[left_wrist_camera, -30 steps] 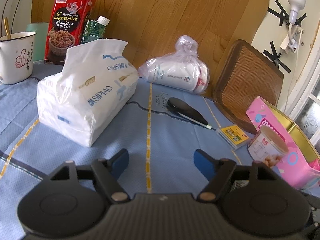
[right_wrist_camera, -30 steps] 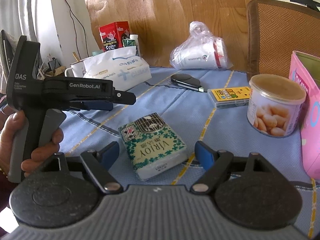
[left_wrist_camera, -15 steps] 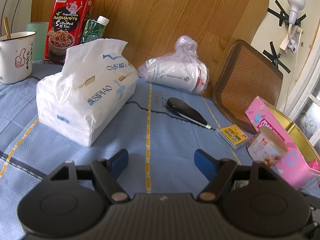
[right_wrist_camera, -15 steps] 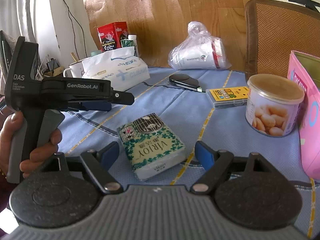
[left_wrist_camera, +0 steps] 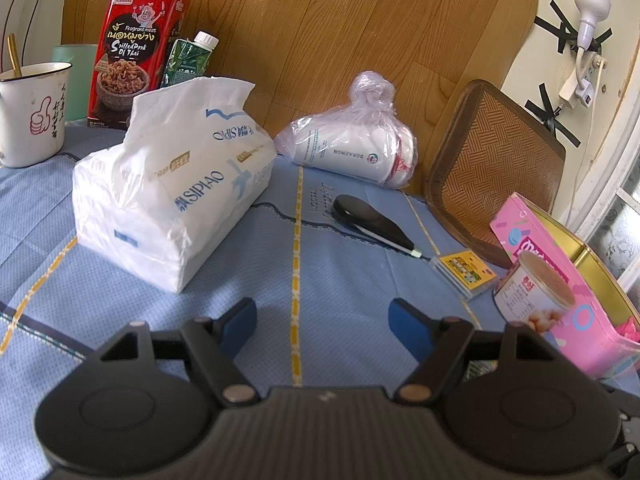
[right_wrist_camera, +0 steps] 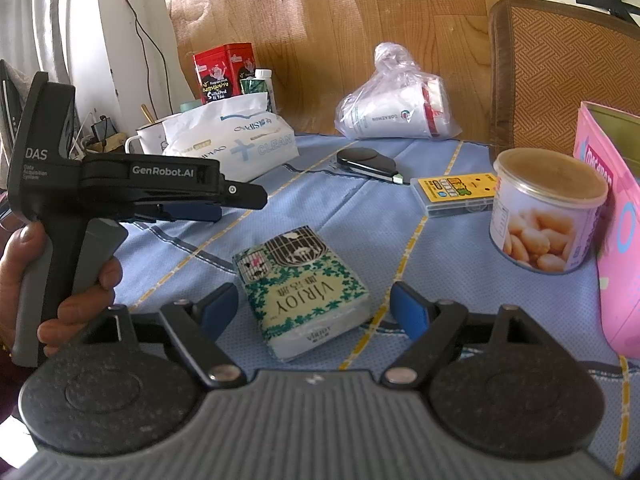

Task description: Organize soft objects

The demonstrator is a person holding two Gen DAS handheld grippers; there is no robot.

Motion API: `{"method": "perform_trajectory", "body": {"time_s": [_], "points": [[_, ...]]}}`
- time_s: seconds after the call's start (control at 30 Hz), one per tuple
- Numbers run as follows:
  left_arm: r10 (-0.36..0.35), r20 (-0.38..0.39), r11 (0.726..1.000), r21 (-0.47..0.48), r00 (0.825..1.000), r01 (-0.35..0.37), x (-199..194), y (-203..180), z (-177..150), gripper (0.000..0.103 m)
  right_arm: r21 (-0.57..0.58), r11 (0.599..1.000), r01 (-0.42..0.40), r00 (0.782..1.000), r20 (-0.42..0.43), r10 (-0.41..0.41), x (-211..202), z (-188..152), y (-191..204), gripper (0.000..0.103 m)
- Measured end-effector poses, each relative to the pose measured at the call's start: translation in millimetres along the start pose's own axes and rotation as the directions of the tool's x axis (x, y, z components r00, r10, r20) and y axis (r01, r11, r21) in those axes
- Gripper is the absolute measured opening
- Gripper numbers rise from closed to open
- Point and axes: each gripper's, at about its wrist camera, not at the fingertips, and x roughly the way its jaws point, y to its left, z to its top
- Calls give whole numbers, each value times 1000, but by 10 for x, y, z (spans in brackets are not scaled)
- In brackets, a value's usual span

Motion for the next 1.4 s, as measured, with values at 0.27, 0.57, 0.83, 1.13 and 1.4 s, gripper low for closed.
{"method": "perform_trajectory", "body": {"time_s": [0.27, 0.57, 0.83, 1.13, 1.4], "points": [[0, 0, 1000, 0, 1000, 0, 0, 0, -2, 75, 0, 1000, 2, 1000, -1, -2, 5, -1, 1, 86], [0, 0, 1000, 0, 1000, 0, 0, 1, -1, 75, 0, 1000, 3, 1000, -1, -3, 9, -1, 7, 86], [-1, 0, 1000, 0, 1000, 1, 1, 1, -1, 75, 0, 1000, 3, 1000, -1, -3, 11, -1, 7, 87], [-2, 0, 1000, 0, 1000, 2, 0, -1, -2, 75, 1, 1000, 2, 1000, -1, -2, 12, -1, 3, 87], [-2, 0, 1000, 0, 1000, 2, -1, -2, -2, 75, 0, 1000, 2, 1000, -1, -2, 12, -2, 4, 87]]}}
